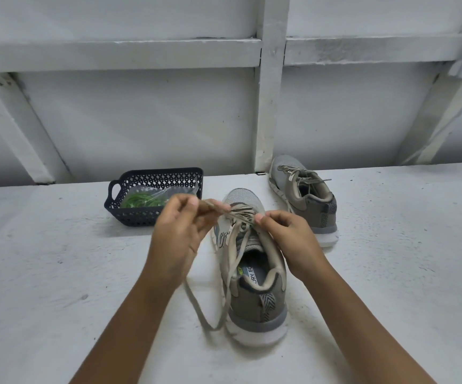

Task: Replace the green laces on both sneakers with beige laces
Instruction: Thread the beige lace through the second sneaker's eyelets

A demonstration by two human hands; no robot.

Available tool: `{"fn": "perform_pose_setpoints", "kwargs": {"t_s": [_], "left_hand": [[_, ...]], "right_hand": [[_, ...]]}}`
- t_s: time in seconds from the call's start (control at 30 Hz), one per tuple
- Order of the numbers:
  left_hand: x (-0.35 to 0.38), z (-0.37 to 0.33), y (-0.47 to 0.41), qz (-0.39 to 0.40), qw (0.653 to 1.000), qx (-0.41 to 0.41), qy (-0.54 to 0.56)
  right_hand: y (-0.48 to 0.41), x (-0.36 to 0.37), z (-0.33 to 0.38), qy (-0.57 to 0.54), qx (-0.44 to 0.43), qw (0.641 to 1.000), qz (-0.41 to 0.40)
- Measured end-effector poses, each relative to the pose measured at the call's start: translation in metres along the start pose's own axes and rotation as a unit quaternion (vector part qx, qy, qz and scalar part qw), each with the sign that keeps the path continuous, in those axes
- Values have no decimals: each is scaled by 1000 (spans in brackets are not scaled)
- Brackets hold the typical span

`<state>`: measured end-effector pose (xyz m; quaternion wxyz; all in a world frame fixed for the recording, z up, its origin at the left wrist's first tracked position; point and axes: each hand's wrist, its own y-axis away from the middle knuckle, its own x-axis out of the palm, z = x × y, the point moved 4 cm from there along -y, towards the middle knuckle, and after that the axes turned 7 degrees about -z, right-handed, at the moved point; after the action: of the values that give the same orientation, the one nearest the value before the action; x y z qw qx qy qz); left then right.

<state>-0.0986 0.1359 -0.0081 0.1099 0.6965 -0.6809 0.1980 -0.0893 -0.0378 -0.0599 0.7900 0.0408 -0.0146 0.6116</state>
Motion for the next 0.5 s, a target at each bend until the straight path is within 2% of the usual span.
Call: {"fn": "perform_pose_setpoints", "kwargs": {"t_s": [0.07, 0.13, 0.17, 0.23, 0.3, 0.37, 0.43, 0.5], "left_hand": [[-13, -9, -2, -30, 995, -33, 91], [-29, -19, -7, -62, 993, -54, 85], [-38, -22, -10, -74, 994, -65, 37], [-54, -27, -13, -84, 980, -86, -157], [-67, -26, -14, -67, 924, -108, -361], [-69, -24, -11, -39, 866, -111, -485], [-55, -20, -5, 9, 811, -67, -581], [-35, -16, 2, 40, 761, 24, -647]], "right_hand": [[0, 0, -1, 3, 3, 1000, -8], [-1, 0, -1, -1, 3, 1000, -17], [-1, -1, -1, -3, 3, 1000, -21], [0, -1, -1, -3, 2, 1000, -22], [1, 0, 0, 0, 1, 1000, -20], [2, 0, 0, 4, -1, 1000, -23], [3, 0, 0, -1, 0, 1000, -26], [2, 0, -1, -5, 2, 1000, -30]]}}
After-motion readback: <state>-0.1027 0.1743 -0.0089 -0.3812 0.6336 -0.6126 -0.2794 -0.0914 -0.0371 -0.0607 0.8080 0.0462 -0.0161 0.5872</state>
